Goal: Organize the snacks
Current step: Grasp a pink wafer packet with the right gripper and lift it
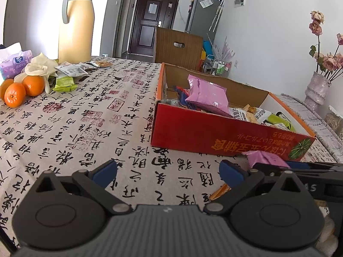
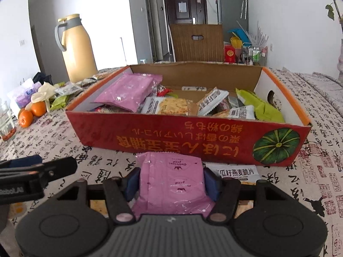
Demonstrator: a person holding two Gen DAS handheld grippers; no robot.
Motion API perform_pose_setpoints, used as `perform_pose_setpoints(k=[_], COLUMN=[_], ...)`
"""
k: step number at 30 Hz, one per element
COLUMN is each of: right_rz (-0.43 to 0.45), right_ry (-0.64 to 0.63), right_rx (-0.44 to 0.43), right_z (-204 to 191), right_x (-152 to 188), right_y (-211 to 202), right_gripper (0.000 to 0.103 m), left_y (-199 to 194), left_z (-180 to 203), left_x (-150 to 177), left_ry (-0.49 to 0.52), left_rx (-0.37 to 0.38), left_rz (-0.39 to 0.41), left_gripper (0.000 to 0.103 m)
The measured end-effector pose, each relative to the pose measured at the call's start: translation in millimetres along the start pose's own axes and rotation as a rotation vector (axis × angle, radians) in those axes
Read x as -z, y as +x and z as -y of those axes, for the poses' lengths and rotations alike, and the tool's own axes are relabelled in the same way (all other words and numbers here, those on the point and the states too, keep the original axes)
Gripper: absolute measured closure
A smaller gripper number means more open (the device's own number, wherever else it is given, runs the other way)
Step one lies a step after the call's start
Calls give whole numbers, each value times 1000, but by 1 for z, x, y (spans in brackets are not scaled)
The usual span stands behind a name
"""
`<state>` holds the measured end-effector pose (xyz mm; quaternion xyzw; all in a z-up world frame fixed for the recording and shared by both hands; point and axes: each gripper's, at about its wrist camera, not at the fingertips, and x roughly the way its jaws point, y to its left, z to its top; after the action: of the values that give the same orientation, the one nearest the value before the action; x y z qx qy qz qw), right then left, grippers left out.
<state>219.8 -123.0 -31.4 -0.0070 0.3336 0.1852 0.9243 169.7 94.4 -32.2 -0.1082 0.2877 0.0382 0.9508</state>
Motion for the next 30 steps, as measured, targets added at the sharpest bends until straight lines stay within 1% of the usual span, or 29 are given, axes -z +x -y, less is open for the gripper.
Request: perform_pose_setpoints(k=[4, 9, 15, 19, 25, 30], right_rz=[41, 96, 146, 165, 183, 200], right_ry=[10, 22, 57, 85, 124, 135], right_rx=[-1, -5, 18, 39, 55, 90], right_z=[3, 11, 33, 51, 78, 97], right_x=[-2, -2, 3, 10, 24, 37], right_y=[-15, -35, -55, -64, -73, -78], right_gripper=[42, 42, 42, 42, 42, 42], left_y=[1, -7, -13, -8, 7, 14], left_z=[2, 14, 37, 54, 77, 94], left_x=[-1, -5, -10, -11, -8, -4], left_ry=[10, 65, 84, 75, 60, 51], left_rx=[-20, -43, -55, -70, -91, -124], left_rz=[-8, -1, -26, -60, -142, -174], left_gripper=[0, 0, 0, 0, 0, 0])
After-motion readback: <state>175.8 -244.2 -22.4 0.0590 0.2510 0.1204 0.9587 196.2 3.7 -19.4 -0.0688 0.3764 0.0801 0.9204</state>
